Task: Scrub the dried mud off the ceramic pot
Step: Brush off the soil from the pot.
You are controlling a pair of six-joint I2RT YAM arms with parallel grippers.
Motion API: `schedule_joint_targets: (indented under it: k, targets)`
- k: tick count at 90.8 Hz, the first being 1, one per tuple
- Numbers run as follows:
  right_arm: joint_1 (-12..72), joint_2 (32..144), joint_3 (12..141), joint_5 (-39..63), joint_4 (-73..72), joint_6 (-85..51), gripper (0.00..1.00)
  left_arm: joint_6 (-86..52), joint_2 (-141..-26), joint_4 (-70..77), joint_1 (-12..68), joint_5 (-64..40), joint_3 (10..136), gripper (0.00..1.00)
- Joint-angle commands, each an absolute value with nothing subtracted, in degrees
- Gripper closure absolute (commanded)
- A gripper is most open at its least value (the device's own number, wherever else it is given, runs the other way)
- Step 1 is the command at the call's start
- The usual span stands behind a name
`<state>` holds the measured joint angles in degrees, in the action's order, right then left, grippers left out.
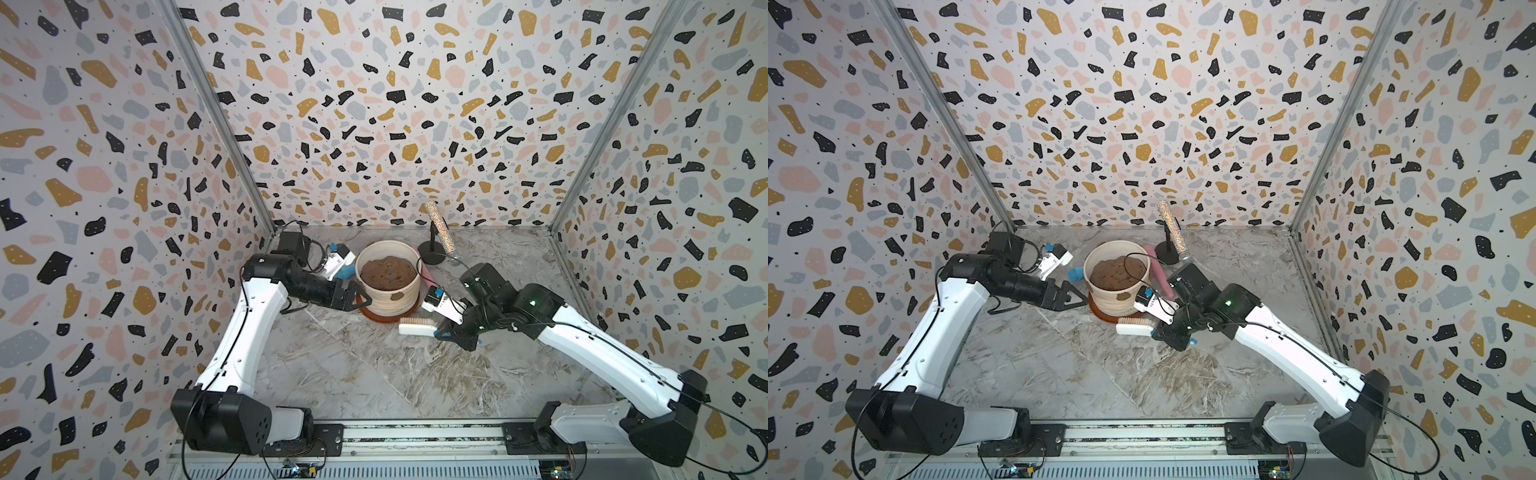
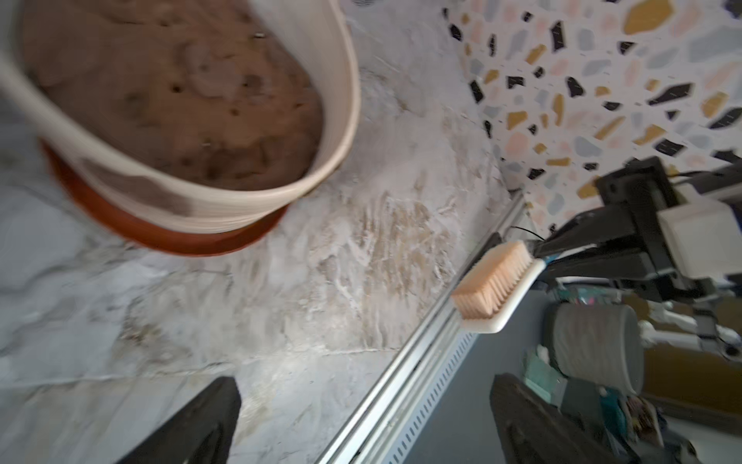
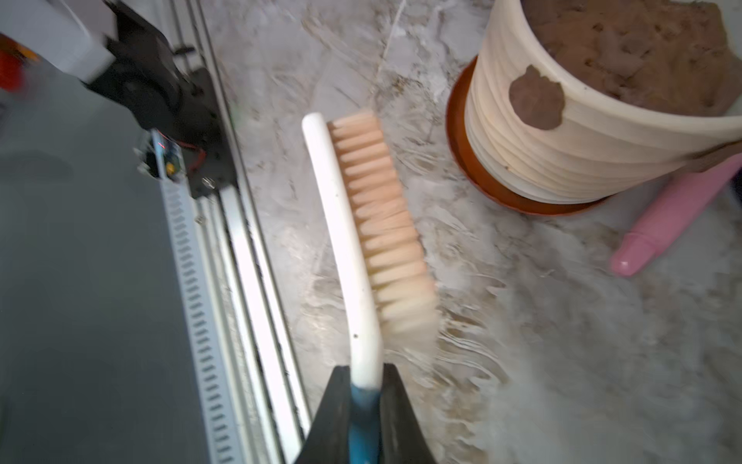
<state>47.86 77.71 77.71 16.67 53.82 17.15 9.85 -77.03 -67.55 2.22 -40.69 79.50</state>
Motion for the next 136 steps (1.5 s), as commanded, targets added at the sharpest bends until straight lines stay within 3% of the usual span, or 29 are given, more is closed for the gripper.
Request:
schedule_joint_targets:
  k: [1, 25, 57, 89, 122, 136]
  targets:
    - [47.79, 83.33, 83.83, 7.80, 61.25, 31.90, 1.00, 6.65, -75.68, -64.59, 1.15, -25.79, 77.18, 0.00]
    - [47.00, 97.08, 97.07, 9.02, 60.56, 33.08, 1.00, 5.57, -72.41, -61.89, 0.71, -19.66, 73.84, 0.00]
    - [44.28, 103.44, 105.63, 15.90, 60.38, 31.56, 1.00, 5.70, -69.95, -60.77, 0.27, -19.02, 71.52, 0.00]
    - [37.52, 103.14, 102.84, 19.83, 60.38, 28.91, 1.00, 6.37, -69.41, -60.89, 0.00, -20.46, 70.81, 0.00]
    - [35.34, 96.74, 89.71, 18.74, 55.86, 27.02, 1.00, 6.36, -70.56, -61.17, 0.00, -22.14, 70.98, 0.00]
    - [35.33, 90.51, 84.11, 23.10, 55.65, 23.86, 1.00, 7.39, -70.73, -62.07, 0.00, -25.22, 71.80, 0.00]
